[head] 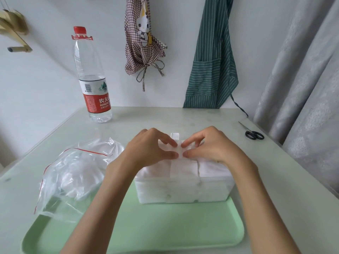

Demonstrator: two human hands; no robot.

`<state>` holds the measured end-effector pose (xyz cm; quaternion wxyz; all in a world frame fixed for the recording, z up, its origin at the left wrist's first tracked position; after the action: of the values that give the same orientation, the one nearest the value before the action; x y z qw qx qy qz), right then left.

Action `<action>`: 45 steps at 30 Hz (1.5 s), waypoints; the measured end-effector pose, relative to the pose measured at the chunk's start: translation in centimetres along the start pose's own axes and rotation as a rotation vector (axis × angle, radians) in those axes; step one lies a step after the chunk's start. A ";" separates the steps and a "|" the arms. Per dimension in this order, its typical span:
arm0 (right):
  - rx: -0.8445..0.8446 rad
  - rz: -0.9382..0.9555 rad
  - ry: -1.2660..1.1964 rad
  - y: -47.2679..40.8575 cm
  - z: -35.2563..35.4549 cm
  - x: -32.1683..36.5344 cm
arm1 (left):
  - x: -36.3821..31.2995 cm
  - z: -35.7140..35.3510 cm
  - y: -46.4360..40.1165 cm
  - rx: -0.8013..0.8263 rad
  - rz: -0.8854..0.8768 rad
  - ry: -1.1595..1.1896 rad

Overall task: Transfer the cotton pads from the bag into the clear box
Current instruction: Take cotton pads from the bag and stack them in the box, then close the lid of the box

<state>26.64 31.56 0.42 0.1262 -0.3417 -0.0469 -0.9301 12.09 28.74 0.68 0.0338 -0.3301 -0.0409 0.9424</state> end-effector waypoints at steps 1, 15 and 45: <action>-0.025 0.018 0.055 0.1 0.3 0.1 | 0.2 0.0 0.0 0.003 0.003 -0.015; 0.056 0.134 0.023 -0.1 0.3 0.5 | -1.0 0.8 0.3 -0.033 -0.126 -0.110; 0.021 -0.527 -0.636 -1.9 -0.8 -10.0 | 8.2 0.9 1.1 -0.237 0.678 1.051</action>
<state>32.98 35.28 -6.64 -0.1336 -0.5872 -0.1791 -0.7780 5.07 28.31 -3.85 -0.2878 -0.7445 -0.0159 0.6022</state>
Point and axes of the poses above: each hand's wrist, its own y-axis away from the middle knuckle, its own z-axis out of the back of the hand, x = y × z, the point moved 9 cm from there along -y, towards the middle knuckle, and after that the axes turned 5 degrees about y, right-handed, at the moved point
